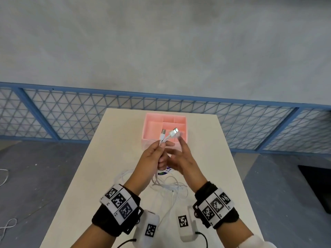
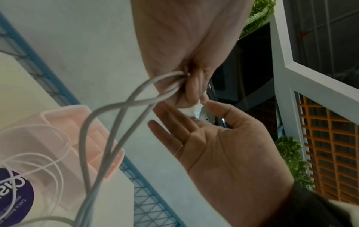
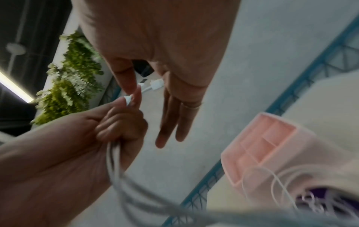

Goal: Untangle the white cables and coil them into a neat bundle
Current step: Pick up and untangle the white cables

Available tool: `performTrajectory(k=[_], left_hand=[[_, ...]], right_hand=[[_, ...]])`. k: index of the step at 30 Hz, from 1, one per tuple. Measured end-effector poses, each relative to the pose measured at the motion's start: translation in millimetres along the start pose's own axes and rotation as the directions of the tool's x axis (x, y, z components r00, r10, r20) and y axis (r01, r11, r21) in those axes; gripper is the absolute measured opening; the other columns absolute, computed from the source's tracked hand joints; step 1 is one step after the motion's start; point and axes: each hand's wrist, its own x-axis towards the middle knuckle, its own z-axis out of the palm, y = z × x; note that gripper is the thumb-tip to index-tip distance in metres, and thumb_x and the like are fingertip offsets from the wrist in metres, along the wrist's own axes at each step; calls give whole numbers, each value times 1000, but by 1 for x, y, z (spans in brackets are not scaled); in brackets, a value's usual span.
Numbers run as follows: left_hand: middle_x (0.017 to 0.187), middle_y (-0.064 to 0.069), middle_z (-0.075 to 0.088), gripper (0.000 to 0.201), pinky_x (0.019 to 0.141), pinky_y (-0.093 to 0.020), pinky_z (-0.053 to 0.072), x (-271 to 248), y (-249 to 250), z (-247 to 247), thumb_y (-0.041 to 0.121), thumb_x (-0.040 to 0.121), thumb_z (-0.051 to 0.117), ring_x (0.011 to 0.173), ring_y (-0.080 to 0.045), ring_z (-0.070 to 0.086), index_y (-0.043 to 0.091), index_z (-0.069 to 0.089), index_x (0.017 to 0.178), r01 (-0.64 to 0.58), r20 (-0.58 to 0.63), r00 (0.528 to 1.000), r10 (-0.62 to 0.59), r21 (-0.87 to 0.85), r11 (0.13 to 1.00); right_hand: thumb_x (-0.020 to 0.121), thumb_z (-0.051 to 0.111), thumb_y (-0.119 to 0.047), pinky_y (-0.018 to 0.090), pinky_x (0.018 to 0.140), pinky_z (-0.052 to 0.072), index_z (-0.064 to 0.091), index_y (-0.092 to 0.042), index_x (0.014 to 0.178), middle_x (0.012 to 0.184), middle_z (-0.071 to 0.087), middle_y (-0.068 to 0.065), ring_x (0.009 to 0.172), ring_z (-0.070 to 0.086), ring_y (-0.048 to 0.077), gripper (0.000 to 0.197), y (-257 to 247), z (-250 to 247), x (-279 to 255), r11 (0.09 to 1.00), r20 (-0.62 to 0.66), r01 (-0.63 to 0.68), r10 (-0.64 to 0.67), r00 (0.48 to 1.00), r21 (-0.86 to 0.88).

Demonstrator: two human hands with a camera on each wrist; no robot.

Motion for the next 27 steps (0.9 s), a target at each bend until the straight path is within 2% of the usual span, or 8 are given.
performTrajectory(k=[3,6,11,14,18,22,24,27], left_hand=[[66,3,50,32,56,-21,38,4,3,3,15,98,34,57,-10,42,16,66,101,-22,26,999,24,-73,997],[73,4,58,31,58,-19,43,9,14,-2,12,99,30,60,-9,47,16,60,108,-65,50,996,69,-80,995],[54,10,44,26,47,-17,31,21,50,-53,11,98,27,46,-4,34,18,52,93,-144,-106,987,116,-303,942],[52,12,44,25,45,-16,28,27,53,-87,12,97,28,42,-3,32,20,50,87,-179,-197,974,111,-374,910],[52,12,42,25,41,-14,29,25,22,-111,14,97,28,39,-2,32,21,48,83,-190,-298,953,60,-432,882],[50,13,38,23,42,-13,26,19,13,-156,15,96,31,38,-2,30,22,44,79,-327,-517,855,34,-486,810],[55,10,35,24,42,-15,24,13,9,-185,13,96,29,38,-3,29,23,42,78,-359,-664,748,0,-405,841],[66,7,36,25,43,-15,27,9,4,-207,13,95,28,40,-3,32,24,44,80,-294,-771,637,-9,-254,921]], right_hand=[[73,52,0,25,74,52,47,-34,102,80,61,-2,71,63,10,45,12,7,-1,986,152,-154,161,975,-58],[90,53,-9,25,80,51,51,-15,109,76,66,6,73,64,18,20,22,7,-6,942,335,-141,245,910,-305],[81,67,-32,28,73,43,58,-22,73,74,61,-2,76,61,20,16,52,-39,4,564,179,-20,294,939,-825],[85,62,-34,27,75,37,47,-31,63,66,55,-11,84,59,19,27,61,-77,15,364,-2,-140,353,936,-921],[89,52,-24,35,90,27,59,-25,83,85,70,3,89,62,25,9,4,-108,48,76,-236,-232,-45,971,-970],[86,51,-14,38,79,19,64,-9,79,71,63,17,81,55,36,15,-75,-121,52,123,-315,-331,-714,625,-936],[86,52,-16,37,82,25,64,-10,76,72,66,14,80,57,34,17,-70,-130,48,151,-316,-294,-677,665,-944],[82,60,-12,34,72,46,63,-12,80,82,71,13,79,64,30,4,-29,-134,38,382,-372,-253,-280,885,-889]])
